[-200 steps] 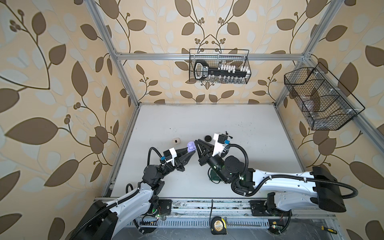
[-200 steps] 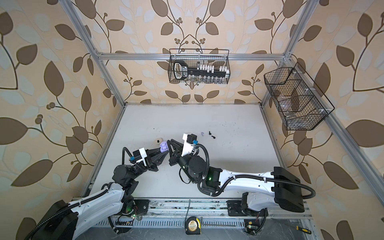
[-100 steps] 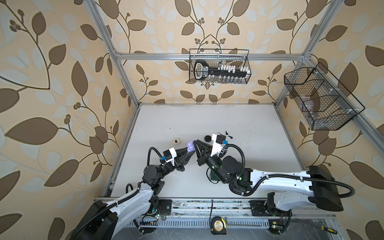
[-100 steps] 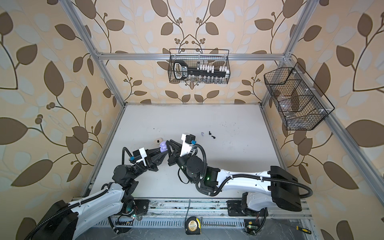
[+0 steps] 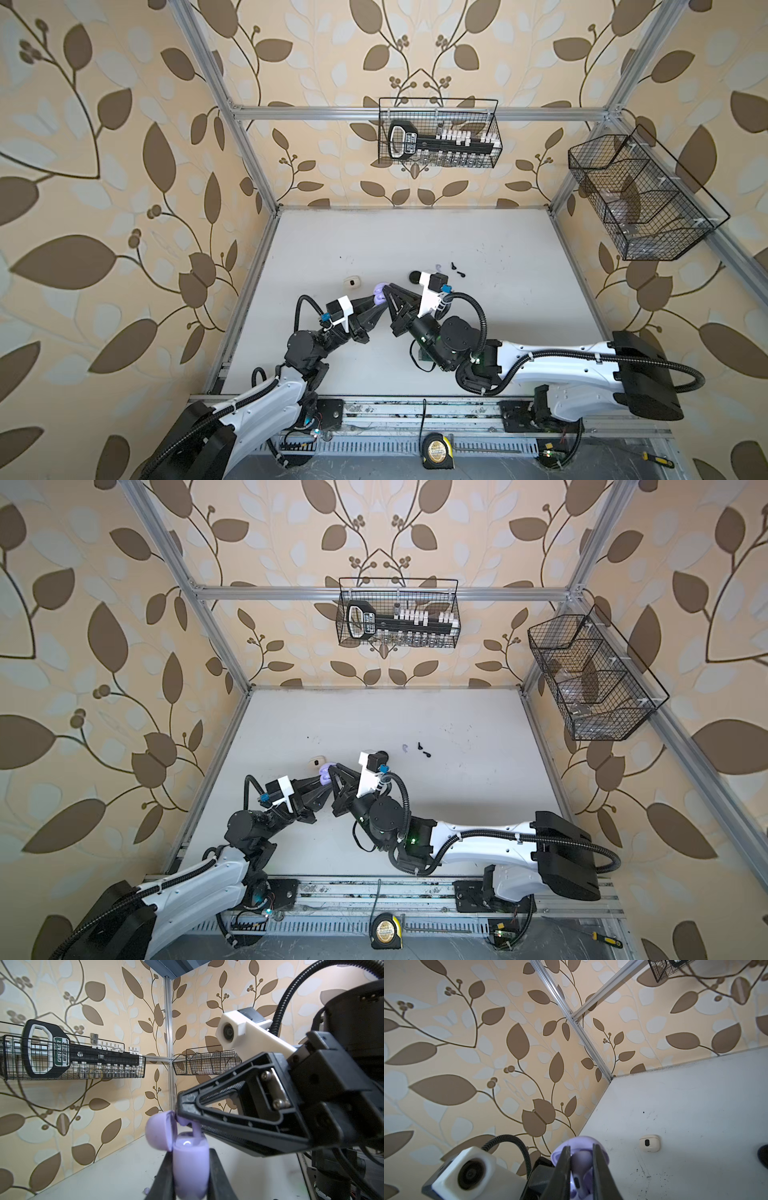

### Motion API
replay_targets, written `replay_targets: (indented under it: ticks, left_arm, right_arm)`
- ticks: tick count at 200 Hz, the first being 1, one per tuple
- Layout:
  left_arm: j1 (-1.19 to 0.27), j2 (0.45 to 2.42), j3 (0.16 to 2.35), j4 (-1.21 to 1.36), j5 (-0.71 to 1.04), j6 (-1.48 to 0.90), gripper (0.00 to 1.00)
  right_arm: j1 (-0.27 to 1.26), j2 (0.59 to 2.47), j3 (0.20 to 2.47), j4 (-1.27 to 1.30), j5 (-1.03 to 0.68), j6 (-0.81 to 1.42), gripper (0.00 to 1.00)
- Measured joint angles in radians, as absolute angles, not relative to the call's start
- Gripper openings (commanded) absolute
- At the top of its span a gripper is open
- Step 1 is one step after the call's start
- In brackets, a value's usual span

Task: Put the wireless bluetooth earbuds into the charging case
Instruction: 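Carry the earbud over the open lilac case held by the left gripper, then release the earbud into the case and raise the right gripper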

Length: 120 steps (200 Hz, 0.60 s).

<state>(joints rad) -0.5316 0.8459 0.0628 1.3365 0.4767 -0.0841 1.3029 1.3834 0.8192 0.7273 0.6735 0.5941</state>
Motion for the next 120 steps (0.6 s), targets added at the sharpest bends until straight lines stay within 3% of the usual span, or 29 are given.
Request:
replay_targets:
  ticks: [35,63,120]
  left_arm:
    - [-0.532,0.839,0.059,1.336,0.472,-0.084,0.0]
    - [-0.532,0.83,0.056,1.335,0.47,-0.084,0.0]
    - [-0.532,0.82,0.051,1.334,0.468,-0.084,0.0]
  right_arm:
    - [1.309,1.386,0.819,0.731,0.686,0.594,0.17]
    - [1.32,1.386,0.819,0.737,0.696,0.581,0.33]
    - [1.335,1.368,0.817,0.729,0.711,0.566,0.43]
